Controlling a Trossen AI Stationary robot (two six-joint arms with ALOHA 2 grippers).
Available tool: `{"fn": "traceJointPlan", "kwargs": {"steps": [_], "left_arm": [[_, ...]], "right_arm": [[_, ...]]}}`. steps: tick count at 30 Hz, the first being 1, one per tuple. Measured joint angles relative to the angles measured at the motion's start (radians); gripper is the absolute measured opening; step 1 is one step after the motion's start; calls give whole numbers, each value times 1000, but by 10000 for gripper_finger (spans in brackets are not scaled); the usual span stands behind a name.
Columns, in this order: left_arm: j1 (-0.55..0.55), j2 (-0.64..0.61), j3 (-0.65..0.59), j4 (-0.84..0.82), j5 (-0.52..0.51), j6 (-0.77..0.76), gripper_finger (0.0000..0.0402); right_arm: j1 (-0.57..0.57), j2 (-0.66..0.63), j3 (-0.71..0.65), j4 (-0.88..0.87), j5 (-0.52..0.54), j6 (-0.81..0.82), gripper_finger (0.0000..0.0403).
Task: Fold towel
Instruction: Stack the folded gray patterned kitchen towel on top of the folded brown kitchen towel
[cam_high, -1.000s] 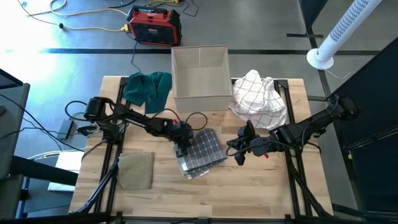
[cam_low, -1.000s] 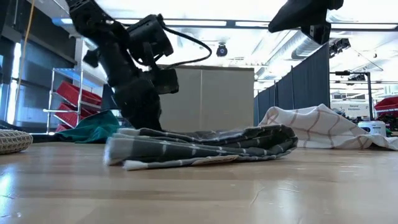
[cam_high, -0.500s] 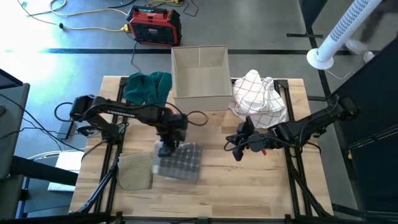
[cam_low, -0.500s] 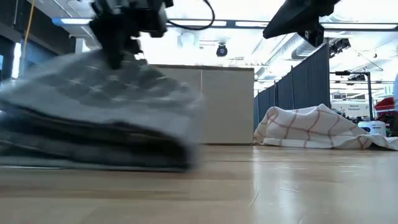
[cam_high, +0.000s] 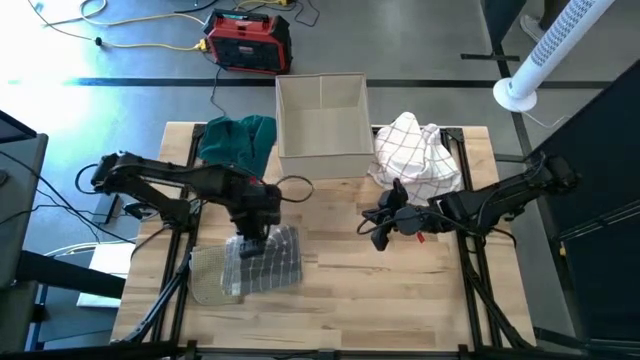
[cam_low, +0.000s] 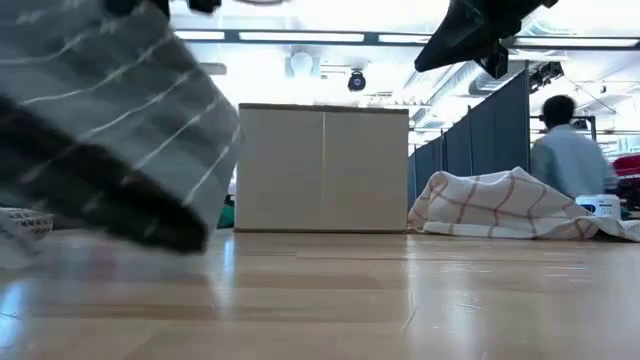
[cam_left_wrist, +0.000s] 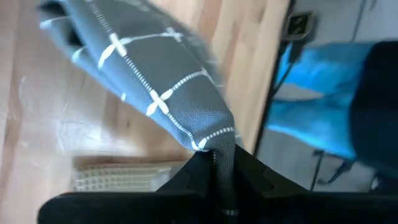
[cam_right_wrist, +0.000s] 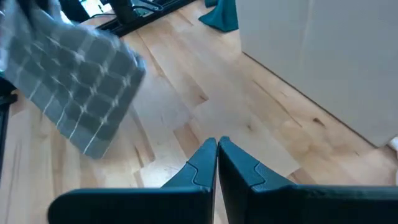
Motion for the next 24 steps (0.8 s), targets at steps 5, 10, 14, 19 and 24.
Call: {"fn": "traceJointPlan", "kwargs": {"steps": [5, 10, 14, 19, 24], "left_arm": [[-75, -52, 23, -131, 0, -82, 19], [-158, -92, 34, -291, 0, -151, 19], [-202, -103, 7, -383, -4, -162, 19], [-210, -102, -103, -336, -1, -165, 19], [-210, -102, -226, -228, 43, -169, 19]], "right_arm": [[-12, 0, 0, -4, -10, -13, 0], [-21, 0, 0, -9, -20, -28, 0], [-22, 0, 0, -15, -23, -42, 0], [-22, 0, 0, -16, -22, -45, 0], [-22, 0, 0, -18, -31, -37, 0]]}}
